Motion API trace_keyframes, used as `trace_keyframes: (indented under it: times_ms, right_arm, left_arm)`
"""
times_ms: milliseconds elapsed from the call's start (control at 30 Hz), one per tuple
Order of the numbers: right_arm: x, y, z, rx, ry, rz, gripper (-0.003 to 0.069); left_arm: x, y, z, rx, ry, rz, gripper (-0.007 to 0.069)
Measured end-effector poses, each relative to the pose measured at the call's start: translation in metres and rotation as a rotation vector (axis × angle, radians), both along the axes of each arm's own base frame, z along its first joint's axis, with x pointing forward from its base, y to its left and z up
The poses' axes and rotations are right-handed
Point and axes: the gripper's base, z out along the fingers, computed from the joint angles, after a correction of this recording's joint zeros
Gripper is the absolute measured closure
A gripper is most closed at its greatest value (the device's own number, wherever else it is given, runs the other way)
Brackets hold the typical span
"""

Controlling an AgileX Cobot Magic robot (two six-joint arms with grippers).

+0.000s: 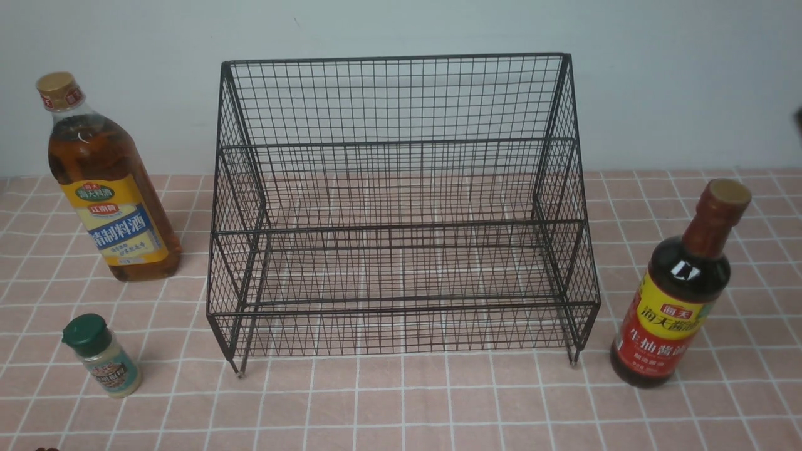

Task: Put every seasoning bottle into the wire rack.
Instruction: Use the right arm to grab the condiment bottle closest to it, then use the right arm to put the condiment bottle back on the shelf

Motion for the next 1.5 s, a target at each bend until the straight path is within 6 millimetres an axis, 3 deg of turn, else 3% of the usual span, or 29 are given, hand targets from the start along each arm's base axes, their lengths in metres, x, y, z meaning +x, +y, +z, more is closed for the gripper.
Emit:
trace_keyframes:
  times_ms: [200, 433, 667, 767, 833, 967, 1067, 1300, 1333, 1367, 1500]
  right_arm:
    - [0.024, 0.005, -0.024, -0.025, 0.092, 0.051, 0.0169]
    - [0.030, 0.017, -0.037, -0.074, 0.135, 0.113, 0.0166]
    - [0.041, 0.018, -0.057, -0.131, 0.211, 0.109, 0.0176]
    - [0.043, 0.016, -0.064, -0.135, 0.254, 0.095, 0.0248]
    - [0.044, 0.016, -0.064, -0.153, 0.259, 0.093, 0.0379]
    - [0.045, 0.015, -0.057, -0.212, 0.268, 0.079, 0.0386]
    - [0.044, 0.013, -0.044, -0.255, 0.267, 0.059, 0.0386]
    - [0.030, 0.019, 0.060, -0.265, -0.032, 0.095, 0.0386]
    - [0.029, 0.021, 0.063, -0.262, -0.044, 0.105, 0.0386]
    - [0.025, 0.028, 0.079, -0.242, -0.097, 0.167, 0.0386]
    - [0.020, 0.050, 0.099, -0.235, -0.144, 0.323, 0.0387]
  left_arm:
    - [0.000, 0.000, 0.000, 0.000, 0.000, 0.000, 0.0631]
    - [0.000, 0.000, 0.000, 0.000, 0.000, 0.000, 0.0631]
    - [0.000, 0.000, 0.000, 0.000, 0.000, 0.000, 0.0631]
    - [0.000, 0.000, 0.000, 0.000, 0.000, 0.000, 0.0631]
    - [0.000, 0.000, 0.000, 0.000, 0.000, 0.000, 0.0631]
    - [0.000, 0.000, 0.000, 0.000, 0.000, 0.000, 0.0631]
    - [0.000, 0.000, 0.000, 0.000, 0.000, 0.000, 0.0631]
    - [0.000, 0.000, 0.000, 0.000, 0.000, 0.000, 0.0631]
    - [0.000, 0.000, 0.000, 0.000, 0.000, 0.000, 0.0631]
    - [0.000, 0.000, 0.000, 0.000, 0.000, 0.000, 0.0631]
    - [0.000, 0.000, 0.000, 0.000, 0.000, 0.000, 0.0631]
